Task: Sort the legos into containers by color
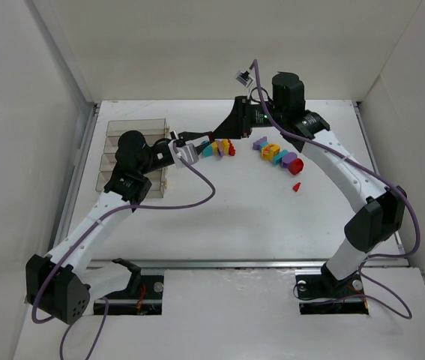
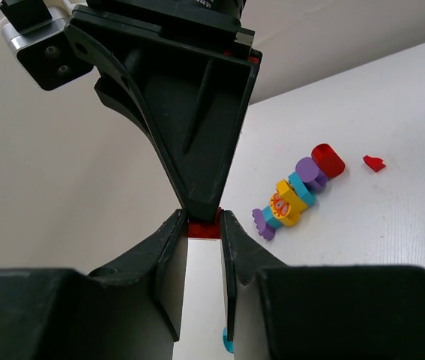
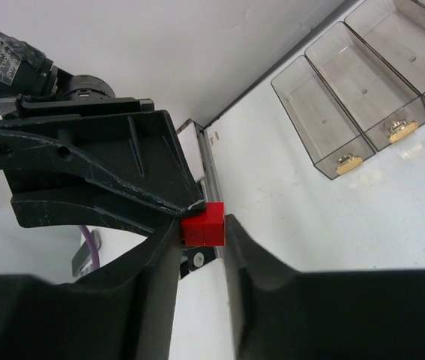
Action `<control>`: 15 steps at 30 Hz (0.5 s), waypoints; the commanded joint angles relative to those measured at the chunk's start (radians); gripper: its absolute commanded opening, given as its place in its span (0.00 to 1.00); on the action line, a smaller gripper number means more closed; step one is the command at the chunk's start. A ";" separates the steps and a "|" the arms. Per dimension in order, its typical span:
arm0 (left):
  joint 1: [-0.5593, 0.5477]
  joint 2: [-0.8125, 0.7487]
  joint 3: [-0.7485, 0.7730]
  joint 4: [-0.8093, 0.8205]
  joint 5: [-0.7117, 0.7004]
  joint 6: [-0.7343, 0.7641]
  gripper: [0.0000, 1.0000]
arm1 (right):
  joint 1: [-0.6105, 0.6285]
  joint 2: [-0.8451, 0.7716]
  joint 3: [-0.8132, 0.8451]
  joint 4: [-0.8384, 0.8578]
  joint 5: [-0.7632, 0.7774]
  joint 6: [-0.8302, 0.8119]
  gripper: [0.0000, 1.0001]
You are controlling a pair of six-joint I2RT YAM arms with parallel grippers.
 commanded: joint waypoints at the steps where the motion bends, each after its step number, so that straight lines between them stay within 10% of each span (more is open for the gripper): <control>1: -0.007 -0.018 0.029 0.057 0.012 -0.015 0.00 | 0.019 -0.006 0.024 0.040 -0.040 -0.019 0.37; 2: -0.007 -0.028 0.029 0.057 0.000 -0.015 0.00 | 0.019 -0.006 0.024 0.040 -0.040 -0.019 0.66; 5: -0.007 -0.028 0.009 0.057 -0.026 -0.026 0.00 | 0.019 -0.006 0.024 0.040 -0.040 -0.019 1.00; 15: -0.007 -0.046 0.009 -0.113 -0.141 -0.024 0.00 | -0.050 -0.047 -0.015 0.008 0.006 -0.029 1.00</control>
